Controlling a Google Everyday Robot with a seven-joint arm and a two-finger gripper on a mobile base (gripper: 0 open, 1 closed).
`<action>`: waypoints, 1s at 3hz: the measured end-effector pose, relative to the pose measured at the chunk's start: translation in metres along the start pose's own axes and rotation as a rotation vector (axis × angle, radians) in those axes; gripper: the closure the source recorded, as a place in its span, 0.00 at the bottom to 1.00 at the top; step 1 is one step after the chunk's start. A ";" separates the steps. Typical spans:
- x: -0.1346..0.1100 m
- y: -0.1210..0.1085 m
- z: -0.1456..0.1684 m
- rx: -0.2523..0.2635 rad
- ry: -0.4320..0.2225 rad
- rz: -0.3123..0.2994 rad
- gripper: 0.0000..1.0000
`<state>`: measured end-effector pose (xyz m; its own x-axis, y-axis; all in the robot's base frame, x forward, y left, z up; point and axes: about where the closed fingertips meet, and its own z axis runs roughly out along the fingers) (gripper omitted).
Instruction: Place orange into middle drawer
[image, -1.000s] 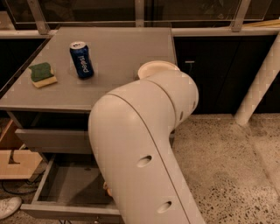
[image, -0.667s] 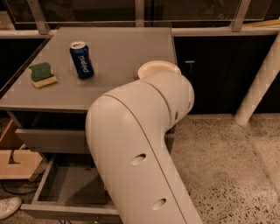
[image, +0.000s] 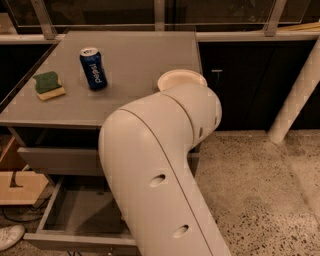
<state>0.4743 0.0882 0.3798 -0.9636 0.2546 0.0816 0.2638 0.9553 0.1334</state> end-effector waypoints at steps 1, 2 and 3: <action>0.000 0.000 0.000 0.000 0.000 0.000 0.50; 0.000 0.000 0.000 0.000 0.000 0.000 0.20; 0.000 0.000 0.000 0.000 0.000 0.000 0.00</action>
Offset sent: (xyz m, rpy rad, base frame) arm 0.0000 0.0000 0.0000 0.0000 0.0000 0.0000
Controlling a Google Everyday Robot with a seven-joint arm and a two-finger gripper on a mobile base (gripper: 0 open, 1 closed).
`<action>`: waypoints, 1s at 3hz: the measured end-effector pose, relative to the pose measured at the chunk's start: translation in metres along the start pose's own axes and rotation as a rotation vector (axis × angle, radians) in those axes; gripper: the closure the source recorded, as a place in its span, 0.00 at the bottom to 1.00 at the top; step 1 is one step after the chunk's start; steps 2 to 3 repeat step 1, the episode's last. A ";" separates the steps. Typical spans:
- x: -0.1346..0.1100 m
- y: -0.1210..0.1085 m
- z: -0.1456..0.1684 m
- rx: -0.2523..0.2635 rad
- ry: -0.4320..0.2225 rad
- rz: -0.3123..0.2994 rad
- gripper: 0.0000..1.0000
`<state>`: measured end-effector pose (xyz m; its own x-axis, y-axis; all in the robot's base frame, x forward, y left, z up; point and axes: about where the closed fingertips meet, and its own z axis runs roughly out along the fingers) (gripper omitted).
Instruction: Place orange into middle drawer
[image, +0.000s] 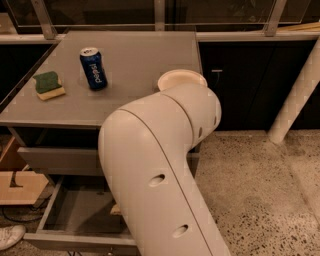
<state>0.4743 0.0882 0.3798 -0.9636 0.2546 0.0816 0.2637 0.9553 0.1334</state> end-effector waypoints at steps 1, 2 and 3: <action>0.000 0.000 0.000 0.000 0.000 0.000 0.00; 0.000 0.000 0.000 0.000 0.000 0.000 0.00; 0.000 0.000 0.000 0.000 0.000 0.000 0.00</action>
Offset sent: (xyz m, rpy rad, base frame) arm 0.0000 0.0000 0.0000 0.0000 0.0000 0.0000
